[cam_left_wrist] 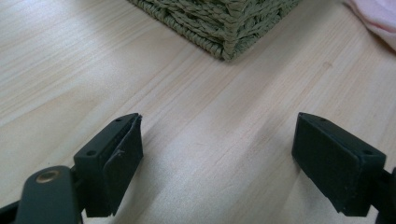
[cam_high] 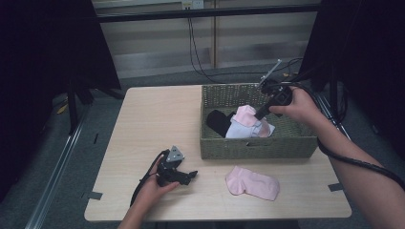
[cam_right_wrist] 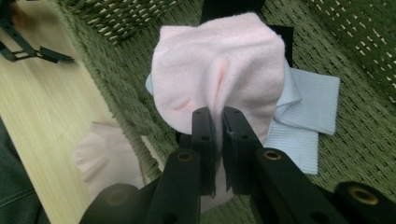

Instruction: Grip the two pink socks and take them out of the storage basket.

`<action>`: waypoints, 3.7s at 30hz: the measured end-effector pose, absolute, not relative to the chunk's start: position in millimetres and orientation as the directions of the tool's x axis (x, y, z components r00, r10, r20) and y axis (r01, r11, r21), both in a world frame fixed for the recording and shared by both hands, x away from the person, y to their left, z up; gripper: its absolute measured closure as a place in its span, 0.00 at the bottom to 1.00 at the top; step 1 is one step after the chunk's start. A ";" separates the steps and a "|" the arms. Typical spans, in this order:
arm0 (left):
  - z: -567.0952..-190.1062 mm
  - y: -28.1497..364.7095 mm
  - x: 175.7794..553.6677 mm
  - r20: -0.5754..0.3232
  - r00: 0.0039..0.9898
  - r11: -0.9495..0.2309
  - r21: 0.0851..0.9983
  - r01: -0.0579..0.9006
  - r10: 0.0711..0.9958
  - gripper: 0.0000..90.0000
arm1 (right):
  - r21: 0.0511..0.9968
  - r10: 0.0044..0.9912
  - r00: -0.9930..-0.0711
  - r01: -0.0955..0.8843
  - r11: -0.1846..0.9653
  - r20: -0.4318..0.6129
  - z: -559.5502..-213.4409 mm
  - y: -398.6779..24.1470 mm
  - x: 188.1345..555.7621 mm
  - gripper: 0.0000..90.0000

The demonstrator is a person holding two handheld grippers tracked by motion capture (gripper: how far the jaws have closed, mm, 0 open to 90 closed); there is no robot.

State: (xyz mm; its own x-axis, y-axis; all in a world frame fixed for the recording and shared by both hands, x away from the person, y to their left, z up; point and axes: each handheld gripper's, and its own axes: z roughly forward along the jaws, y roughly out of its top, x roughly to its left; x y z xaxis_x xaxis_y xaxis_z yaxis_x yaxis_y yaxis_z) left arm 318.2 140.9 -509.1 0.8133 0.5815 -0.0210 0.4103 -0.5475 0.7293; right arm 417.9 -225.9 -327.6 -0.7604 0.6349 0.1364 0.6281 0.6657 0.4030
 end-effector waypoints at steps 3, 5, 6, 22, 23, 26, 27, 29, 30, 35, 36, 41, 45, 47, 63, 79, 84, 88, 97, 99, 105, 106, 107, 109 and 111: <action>-509.1 140.9 318.1 -0.021 0.813 -0.547 0.729 0.410 0.582 0.18 | 0.404 0.626 -0.769 0.618 0.674 0.132 -321.2 -225.5 413.5 0.93; -509.0 140.9 318.1 -0.021 0.813 -0.547 0.729 0.411 0.582 0.18 | 0.404 0.617 -0.776 0.610 0.682 0.129 -318.2 -225.1 411.2 0.93; -509.0 140.9 318.1 -0.021 0.813 -0.548 0.729 0.410 0.582 0.18 | 0.404 0.614 -0.778 0.607 0.684 0.130 -316.3 -224.3 409.2 0.93; -509.0 141.0 318.1 -0.021 0.813 -0.548 0.729 0.410 0.581 0.18 | 0.425 0.543 -0.830 0.540 0.727 0.126 -295.7 -215.4 386.0 0.93; -509.0 141.0 318.1 -0.021 0.813 -0.548 0.729 0.410 0.581 0.18 | 0.425 0.543 -0.830 0.540 0.727 0.126 -295.7 -215.4 386.0 0.93; -509.0 141.0 318.1 -0.020 0.814 -0.548 0.729 0.410 0.581 0.18 | 0.431 0.538 -0.833 0.535 0.726 0.129 -293.4 -214.3 381.0 0.93; -509.0 141.0 318.1 -0.021 0.813 -0.548 0.729 0.410 0.581 0.18 | 0.433 0.532 -0.837 0.530 0.730 0.128 -292.9 -213.9 379.4 0.93; -509.0 141.0 318.1 -0.021 0.814 -0.548 0.729 0.410 0.581 0.18 | 0.443 0.521 -0.844 0.518 0.731 0.127 -291.3 -213.4 375.9 0.93; -509.0 141.0 318.1 -0.021 0.813 -0.548 0.729 0.410 0.581 0.18 | 0.444 0.516 -0.847 0.514 0.734 0.128 -290.3 -213.1 374.3 0.93; -509.0 141.0 318.2 -0.021 0.814 -0.548 0.729 0.410 0.581 0.18 | 0.466 0.506 -0.853 0.502 0.729 0.129 -284.6 -214.0 368.0 0.93; -509.0 141.0 318.1 -0.020 0.814 -0.548 0.729 0.410 0.581 0.18 | 0.474 0.494 -0.860 0.491 0.731 0.128 -283.6 -214.4 365.2 0.93; -509.1 141.0 318.1 -0.020 0.814 -0.548 0.729 0.410 0.581 0.18 | 0.471 0.486 -0.864 0.487 0.735 0.135 -282.9 -215.5 359.2 0.93; -509.1 141.0 318.2 -0.020 0.814 -0.548 0.729 0.410 0.581 0.18 | 0.491 0.473 -0.870 0.475 0.730 0.139 -282.7 -218.7 353.2 0.93; -509.1 141.0 318.2 -0.020 0.814 -0.548 0.729 0.409 0.581 0.18 | 0.492 0.471 -0.871 0.475 0.729 0.141 -282.4 -220.5 349.5 0.93; -508.8 141.4 318.2 -0.019 0.817 -0.555 0.724 0.409 0.577 0.18 | 0.496 0.379 -0.910 0.410 0.766 0.168 -289.9 -205.3 321.5 0.93; -508.8 141.4 318.3 -0.019 0.817 -0.556 0.724 0.409 0.576 0.18 | 0.476 0.344 -0.920 0.392 0.787 0.188 -319.9 -188.0 315.2 0.92; -508.8 141.4 318.3 -0.018 0.817 -0.556 0.724 0.408 0.576 0.18 | 0.475 0.330 -0.924 0.384 0.792 0.195 -329.0 -183.3 314.4 0.90; -508.8 141.5 318.2 -0.018 0.817 -0.557 0.723 0.409 0.576 0.18 | 0.482 0.323 -0.928 0.373 0.793 0.186 -333.6 -180.8 312.0 0.75; -508.8 141.5 318.2 -0.018 0.817 -0.557 0.723 0.409 0.577 0.18 | 0.494 0.350 -0.918 0.395 0.775 0.185 -337.5 -188.5 312.2 0.63; -508.8 141.4 318.2 -0.019 0.817 -0.556 0.723 0.409 0.576 0.18 | 0.492 0.356 -0.916 0.399 0.774 0.183 -339.9 -190.7 311.6 0.63; -508.8 141.4 318.1 -0.019 0.816 -0.555 0.724 0.409 0.577 0.18 | 0.492 0.365 -0.913 0.407 0.770 0.184 -349.1 -195.8 310.1 0.57; -508.8 141.4 318.2 -0.019 0.817 -0.555 0.724 0.409 0.577 0.18 | 0.496 0.368 -0.913 0.406 0.767 0.177 -351.6 -196.8 310.4 0.55; -508.8 141.4 318.1 -0.019 0.816 -0.555 0.724 0.409 0.577 0.18 | 0.493 0.371 -0.912 0.408 0.768 0.177 -352.7 -197.5 310.3 0.54; -508.8 141.4 318.2 -0.019 0.817 -0.556 0.724 0.409 0.576 0.18 | 0.498 0.375 -0.911 0.408 0.765 0.171 -356.5 -198.8 310.1 0.52; -508.8 141.4 318.2 -0.019 0.817 -0.556 0.724 0.409 0.576 0.18 | 0.498 0.378 -0.910 0.410 0.764 0.170 -360.0 -199.9 309.0 0.51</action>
